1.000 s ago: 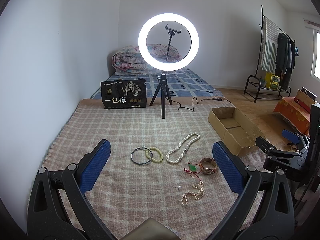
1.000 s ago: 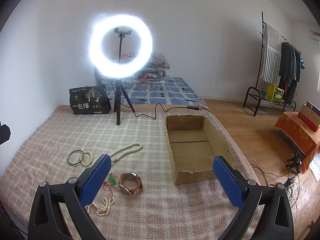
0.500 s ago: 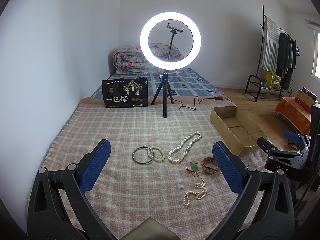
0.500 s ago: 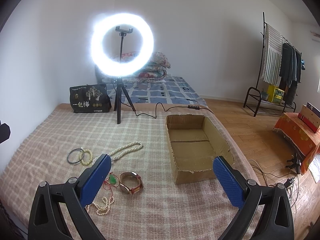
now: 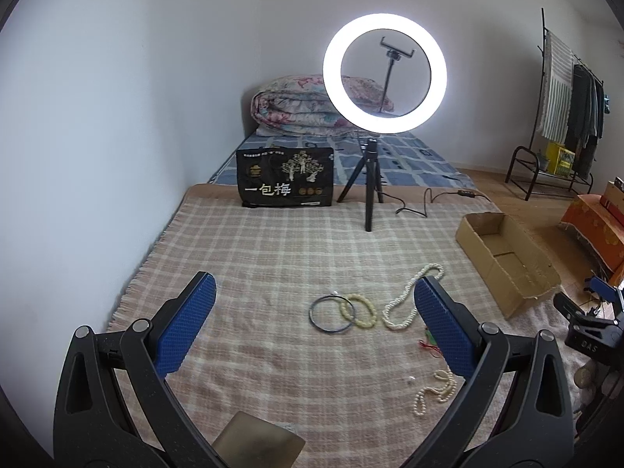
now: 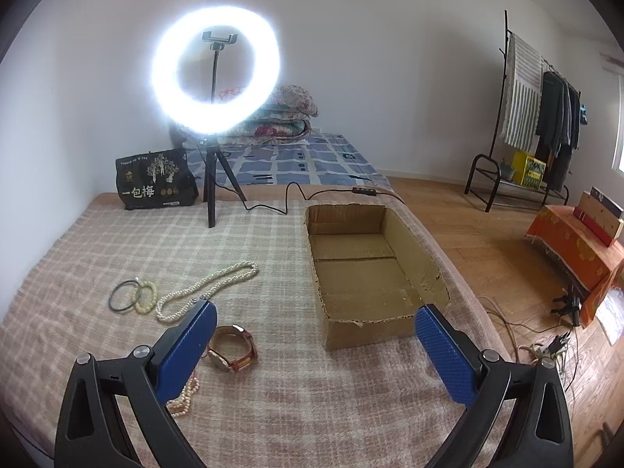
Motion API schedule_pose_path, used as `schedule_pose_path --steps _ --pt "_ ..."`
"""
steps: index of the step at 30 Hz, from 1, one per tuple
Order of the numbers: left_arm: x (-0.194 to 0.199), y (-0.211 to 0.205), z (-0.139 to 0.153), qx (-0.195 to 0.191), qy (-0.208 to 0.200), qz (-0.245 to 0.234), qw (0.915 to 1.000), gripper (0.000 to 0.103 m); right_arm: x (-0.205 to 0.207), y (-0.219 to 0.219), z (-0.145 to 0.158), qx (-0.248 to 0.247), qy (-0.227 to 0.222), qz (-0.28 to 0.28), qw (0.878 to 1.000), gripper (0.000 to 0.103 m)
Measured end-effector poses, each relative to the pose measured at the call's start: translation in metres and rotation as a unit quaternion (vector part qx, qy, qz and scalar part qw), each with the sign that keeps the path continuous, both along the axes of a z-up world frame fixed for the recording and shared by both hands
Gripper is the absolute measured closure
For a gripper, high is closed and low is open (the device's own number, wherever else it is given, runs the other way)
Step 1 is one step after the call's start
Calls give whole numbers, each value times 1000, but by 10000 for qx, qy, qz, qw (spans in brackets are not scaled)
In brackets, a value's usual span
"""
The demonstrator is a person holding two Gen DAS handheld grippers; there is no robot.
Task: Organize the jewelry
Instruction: 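Move the right tool toward the red watch while the left tool approaches the dark bangle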
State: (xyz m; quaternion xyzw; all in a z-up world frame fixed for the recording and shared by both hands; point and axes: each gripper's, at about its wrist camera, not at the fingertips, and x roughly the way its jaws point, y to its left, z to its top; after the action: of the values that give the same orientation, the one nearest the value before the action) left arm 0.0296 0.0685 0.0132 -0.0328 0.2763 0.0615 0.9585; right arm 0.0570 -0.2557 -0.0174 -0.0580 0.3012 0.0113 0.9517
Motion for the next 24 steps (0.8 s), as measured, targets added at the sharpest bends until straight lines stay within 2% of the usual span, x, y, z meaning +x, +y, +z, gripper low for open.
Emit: schedule_pose_path --steps 4,9,12,15,17,19,22,24 --pt "14 24 3 -3 7 158 9999 0 6 8 -5 -24 64 226 9997 0" --pt "33 42 2 -174 -6 46 9998 0 19 16 -14 112 320 397 9986 0" --pt "46 48 -10 -301 17 30 9995 0 27 20 -21 134 471 444 9978 0" --pt "65 56 -35 -507 362 24 9981 0 37 29 -31 75 696 557 9960 3" --pt "76 59 -51 -648 681 -12 9956 10 44 33 -39 38 874 639 9941 4" --pt "90 65 -70 -837 1024 0 9912 27 51 37 -49 75 1101 716 9913 7" --pt "104 69 -96 -1002 1378 62 9854 38 62 33 -62 298 1439 693 9867 12" --pt "109 67 -106 -1016 1499 45 9835 39 72 28 -72 518 1676 619 9825 19"
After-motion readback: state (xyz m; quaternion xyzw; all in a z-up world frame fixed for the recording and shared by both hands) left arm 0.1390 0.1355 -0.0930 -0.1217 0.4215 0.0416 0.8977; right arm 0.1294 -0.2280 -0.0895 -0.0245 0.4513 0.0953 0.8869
